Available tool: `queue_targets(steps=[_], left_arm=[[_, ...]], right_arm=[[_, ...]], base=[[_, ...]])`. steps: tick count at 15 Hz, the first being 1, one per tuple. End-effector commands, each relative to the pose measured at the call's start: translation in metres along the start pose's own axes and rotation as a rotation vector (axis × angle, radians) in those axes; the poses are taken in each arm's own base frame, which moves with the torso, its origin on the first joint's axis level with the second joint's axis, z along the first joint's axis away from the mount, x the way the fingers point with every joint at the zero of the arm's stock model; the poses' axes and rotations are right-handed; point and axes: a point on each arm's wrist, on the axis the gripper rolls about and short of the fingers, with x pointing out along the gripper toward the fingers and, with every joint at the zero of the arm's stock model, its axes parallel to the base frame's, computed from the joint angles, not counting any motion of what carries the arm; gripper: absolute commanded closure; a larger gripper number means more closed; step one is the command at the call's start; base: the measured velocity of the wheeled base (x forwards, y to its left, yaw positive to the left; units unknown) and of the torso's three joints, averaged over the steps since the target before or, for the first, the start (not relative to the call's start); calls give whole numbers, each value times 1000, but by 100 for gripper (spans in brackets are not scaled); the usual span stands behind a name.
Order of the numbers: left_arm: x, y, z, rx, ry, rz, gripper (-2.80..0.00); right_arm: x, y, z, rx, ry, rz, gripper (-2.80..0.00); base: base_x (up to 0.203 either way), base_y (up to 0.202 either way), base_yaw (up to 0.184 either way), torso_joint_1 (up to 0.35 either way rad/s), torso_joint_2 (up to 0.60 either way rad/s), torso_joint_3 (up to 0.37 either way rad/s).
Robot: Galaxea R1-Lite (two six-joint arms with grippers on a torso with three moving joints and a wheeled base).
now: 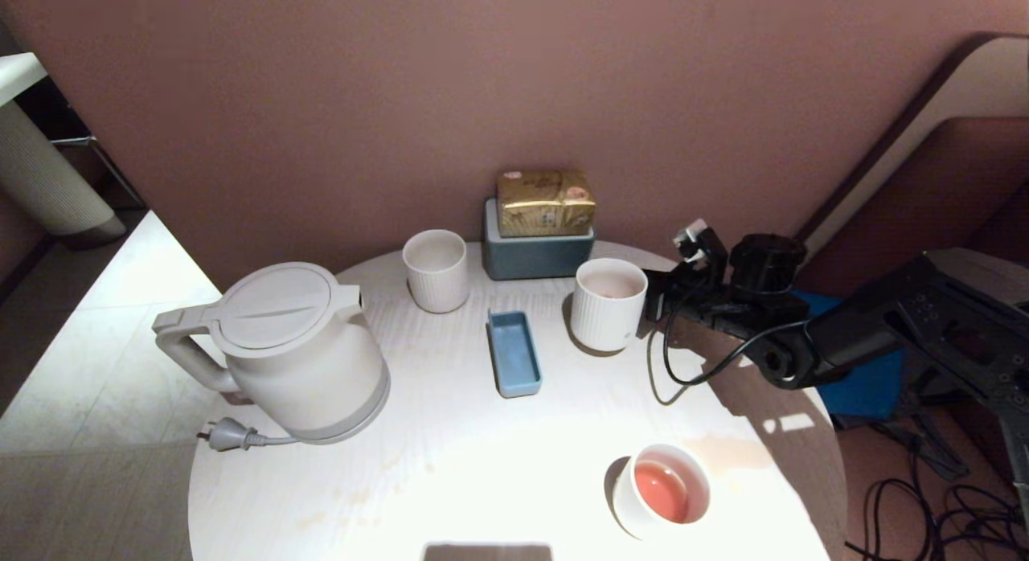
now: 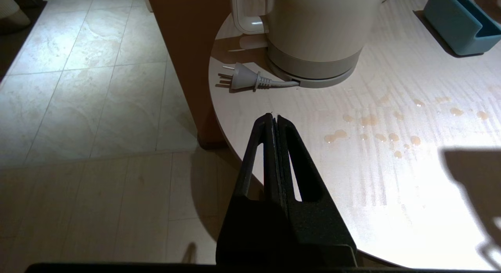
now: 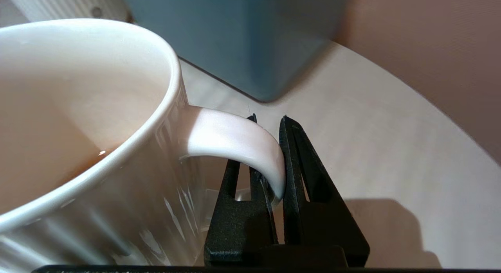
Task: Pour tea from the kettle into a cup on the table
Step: Pick up the cup, then pour water into another cup
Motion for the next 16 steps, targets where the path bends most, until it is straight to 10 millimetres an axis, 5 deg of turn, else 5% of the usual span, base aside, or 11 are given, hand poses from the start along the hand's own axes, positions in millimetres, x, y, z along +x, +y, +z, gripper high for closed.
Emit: queue_targets(steps=[1, 7, 9, 16], left_arm=[[0, 0, 0, 0, -1, 0, 0], [0, 0, 0, 0, -1, 0, 0], [0, 0, 0, 0, -1, 0, 0], [0, 0, 0, 0, -1, 0, 0]], right_arm=[[-22, -5, 15, -4, 0, -31, 0], [-72, -3, 52, 56, 94, -142, 0], [-86, 1, 56, 74, 154, -322, 0], [-116, 23, 73, 92, 121, -301, 0]], base=[[0, 0, 0, 0, 0, 0], [0, 0, 0, 0, 0, 0], [0, 0, 0, 0, 0, 0], [0, 0, 0, 0, 0, 0]])
